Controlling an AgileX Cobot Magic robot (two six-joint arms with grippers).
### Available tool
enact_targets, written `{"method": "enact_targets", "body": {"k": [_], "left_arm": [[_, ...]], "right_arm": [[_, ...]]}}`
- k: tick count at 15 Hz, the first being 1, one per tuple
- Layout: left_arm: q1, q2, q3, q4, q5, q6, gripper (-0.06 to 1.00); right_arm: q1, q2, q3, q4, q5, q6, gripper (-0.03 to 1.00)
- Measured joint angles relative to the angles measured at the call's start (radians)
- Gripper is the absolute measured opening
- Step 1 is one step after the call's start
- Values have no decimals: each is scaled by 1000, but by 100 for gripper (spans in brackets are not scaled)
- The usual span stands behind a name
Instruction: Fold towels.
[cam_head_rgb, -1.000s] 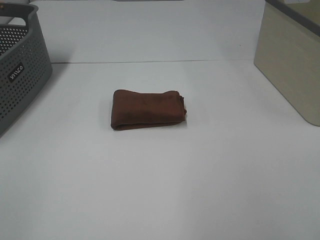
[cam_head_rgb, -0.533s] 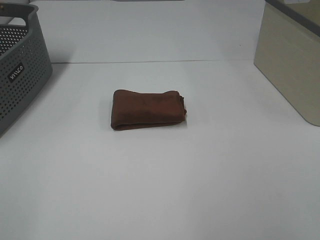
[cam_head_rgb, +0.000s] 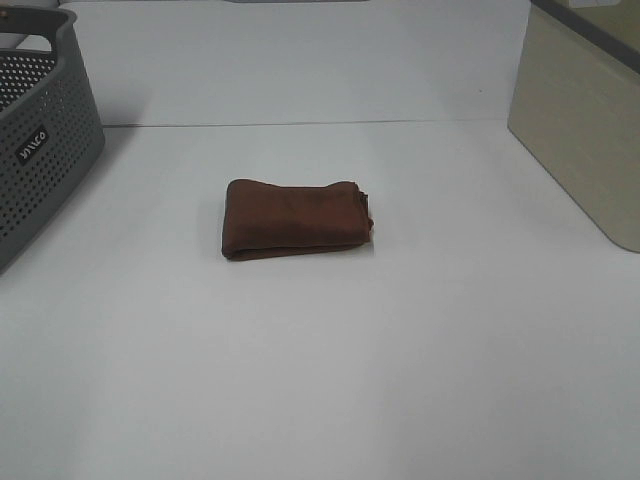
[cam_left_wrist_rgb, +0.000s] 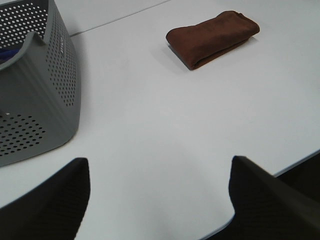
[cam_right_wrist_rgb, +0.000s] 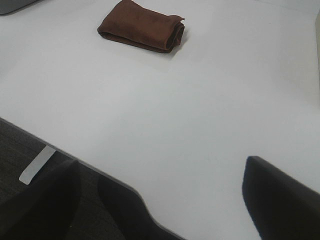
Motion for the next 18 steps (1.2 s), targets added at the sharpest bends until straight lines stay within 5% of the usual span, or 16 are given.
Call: {"method": "enact_targets", "body": {"k": [11, 16, 18], "left_arm": [[42, 0, 0, -1, -1, 1, 73], [236, 0, 0, -1, -1, 1, 73], [269, 0, 0, -1, -1, 1, 73]], "right_arm": [[-11, 0, 0, 7, 0, 0, 83], [-284, -19, 1, 11, -1, 0, 83], [-325, -49, 2, 12, -2, 0, 83]]}}
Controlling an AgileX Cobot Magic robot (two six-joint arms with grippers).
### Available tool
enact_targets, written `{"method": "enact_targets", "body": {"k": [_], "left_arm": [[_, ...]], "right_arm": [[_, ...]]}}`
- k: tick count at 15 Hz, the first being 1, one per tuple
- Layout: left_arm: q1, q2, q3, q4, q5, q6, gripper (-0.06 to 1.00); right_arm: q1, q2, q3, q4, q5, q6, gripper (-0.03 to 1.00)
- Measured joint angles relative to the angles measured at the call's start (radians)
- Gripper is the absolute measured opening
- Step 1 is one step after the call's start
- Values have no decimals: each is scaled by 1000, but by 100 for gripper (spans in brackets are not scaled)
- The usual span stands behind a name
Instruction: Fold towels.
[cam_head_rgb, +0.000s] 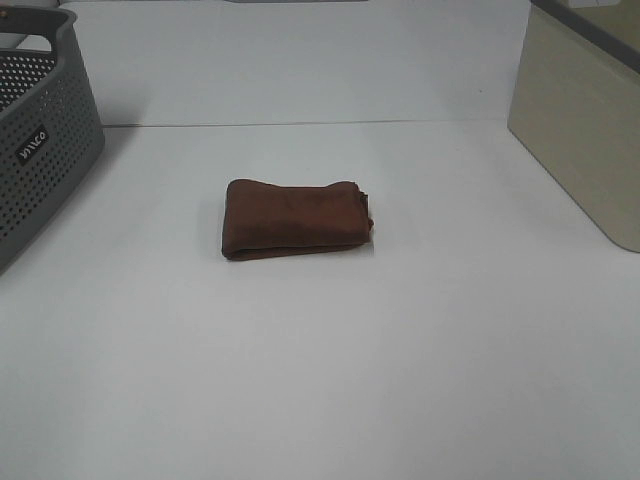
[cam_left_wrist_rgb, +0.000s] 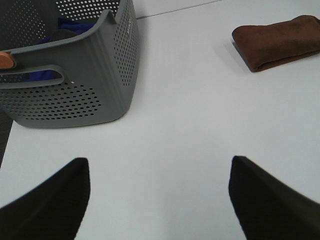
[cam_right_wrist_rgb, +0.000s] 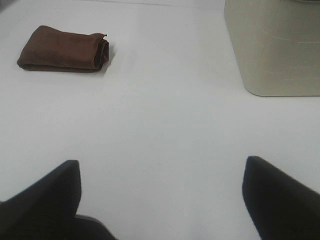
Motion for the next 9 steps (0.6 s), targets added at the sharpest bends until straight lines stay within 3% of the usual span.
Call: {"method": "enact_targets", "body": {"k": [9], "left_arm": [[10, 0, 0, 0, 0, 0, 73]], "right_arm": [[30, -10, 0, 21, 0, 0, 83]]}}
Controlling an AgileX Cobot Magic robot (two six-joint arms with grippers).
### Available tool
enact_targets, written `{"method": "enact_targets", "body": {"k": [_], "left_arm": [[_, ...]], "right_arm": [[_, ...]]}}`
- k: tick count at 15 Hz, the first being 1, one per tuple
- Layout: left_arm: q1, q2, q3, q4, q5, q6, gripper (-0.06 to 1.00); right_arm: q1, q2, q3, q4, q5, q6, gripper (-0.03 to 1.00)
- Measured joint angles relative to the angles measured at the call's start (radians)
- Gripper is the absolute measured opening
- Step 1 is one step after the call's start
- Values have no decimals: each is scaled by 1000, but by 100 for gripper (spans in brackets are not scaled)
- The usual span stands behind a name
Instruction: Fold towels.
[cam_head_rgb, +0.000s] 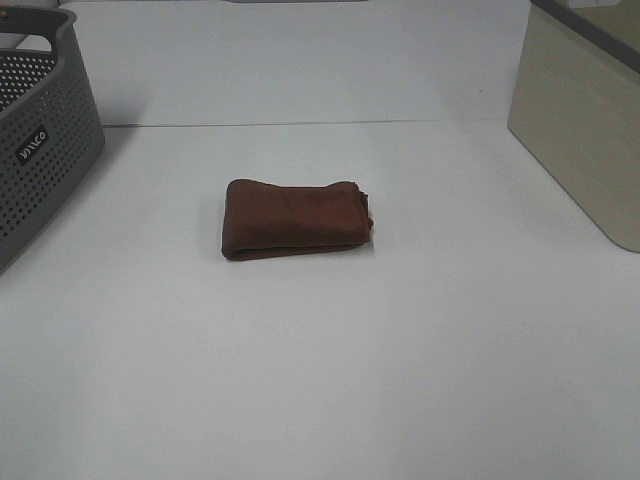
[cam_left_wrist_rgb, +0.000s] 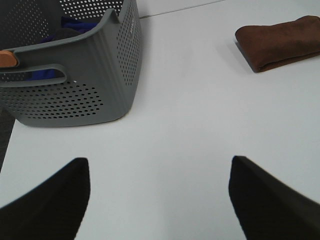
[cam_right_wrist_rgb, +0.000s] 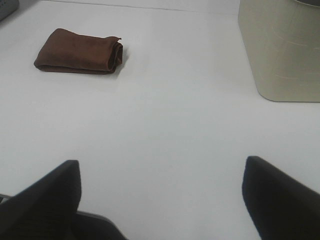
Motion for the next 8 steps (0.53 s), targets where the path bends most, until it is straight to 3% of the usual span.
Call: {"method": "enact_targets", "body": {"k": [8], "left_arm": [[0, 0, 0, 0, 0, 0, 73]], "right_arm": [[-1, 0, 0, 2, 0, 0, 83]]}}
